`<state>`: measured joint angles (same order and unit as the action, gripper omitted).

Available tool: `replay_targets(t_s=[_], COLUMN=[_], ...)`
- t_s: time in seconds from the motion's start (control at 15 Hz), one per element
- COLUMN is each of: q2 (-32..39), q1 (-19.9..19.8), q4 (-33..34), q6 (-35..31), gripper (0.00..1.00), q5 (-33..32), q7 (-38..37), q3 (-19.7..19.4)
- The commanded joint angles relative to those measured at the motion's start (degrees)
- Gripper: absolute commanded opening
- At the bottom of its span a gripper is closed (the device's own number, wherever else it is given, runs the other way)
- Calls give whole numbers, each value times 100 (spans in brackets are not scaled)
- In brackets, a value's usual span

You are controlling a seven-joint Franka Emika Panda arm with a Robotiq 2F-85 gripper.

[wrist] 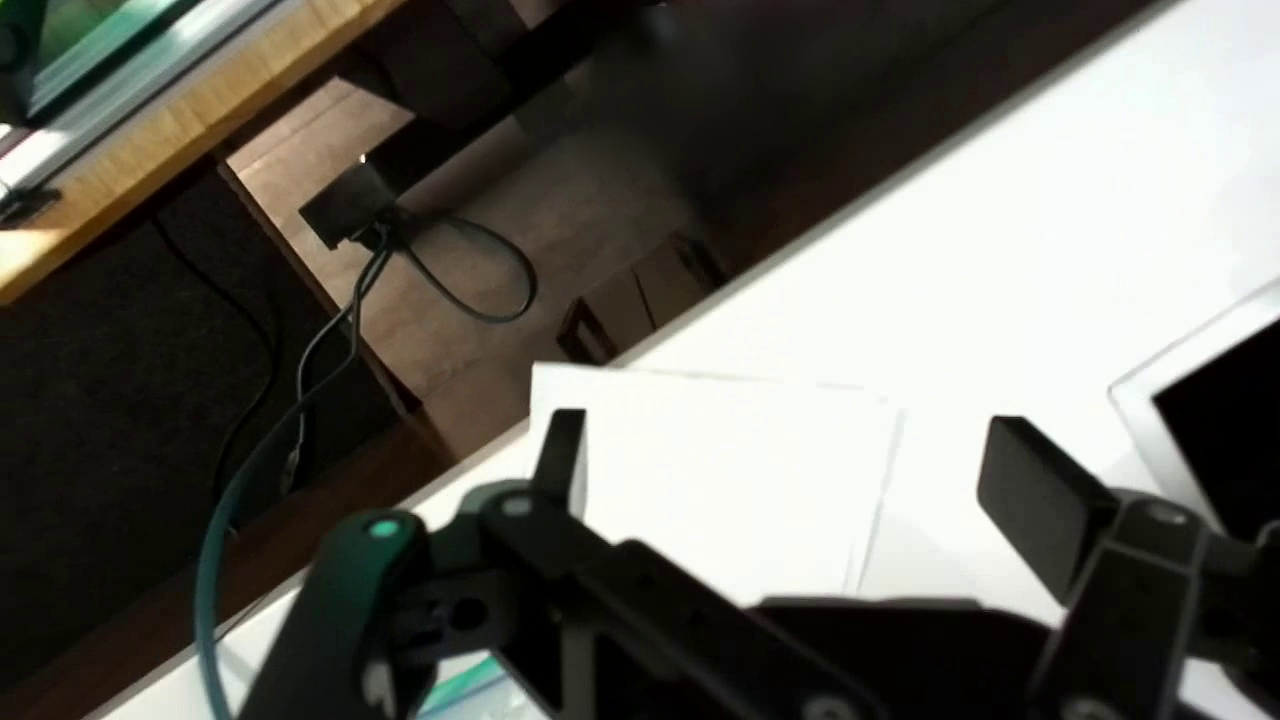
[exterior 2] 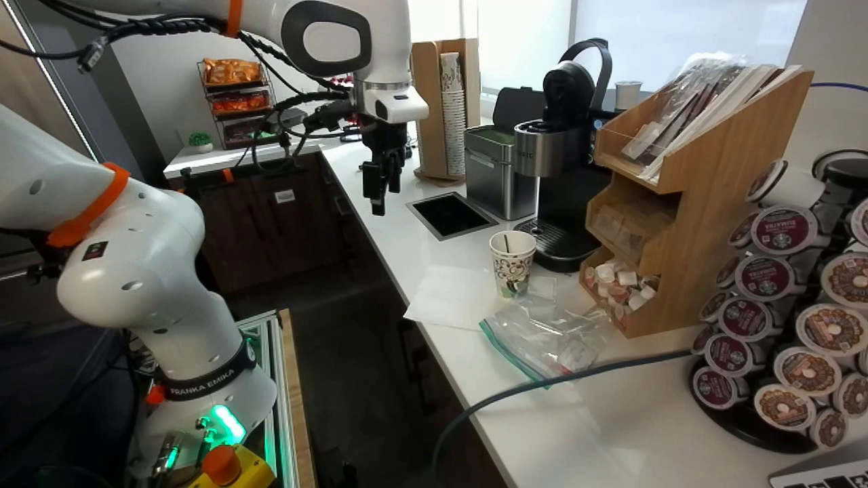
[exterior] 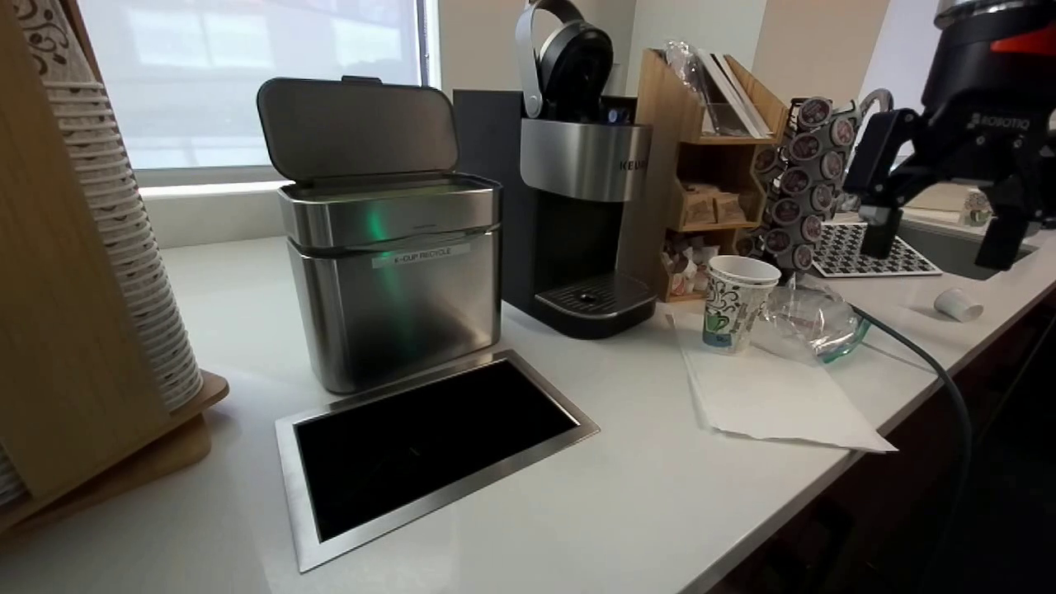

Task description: Place one straw from the wooden stand in the coffee cup.

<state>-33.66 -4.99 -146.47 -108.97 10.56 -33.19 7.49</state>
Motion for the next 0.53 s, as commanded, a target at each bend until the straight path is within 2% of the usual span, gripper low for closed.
replay_targets(t_s=[0.0,0.2,0.47], q2=[-20,141,520], q1=[-565,-947,-1159], q4=[332,972,1794], q6=[-411,-653,-829], gripper=[100,100,100], q5=[-654,-1279,-1924], q7=[-211,-373,-575], q3=[-214,-254,-246])
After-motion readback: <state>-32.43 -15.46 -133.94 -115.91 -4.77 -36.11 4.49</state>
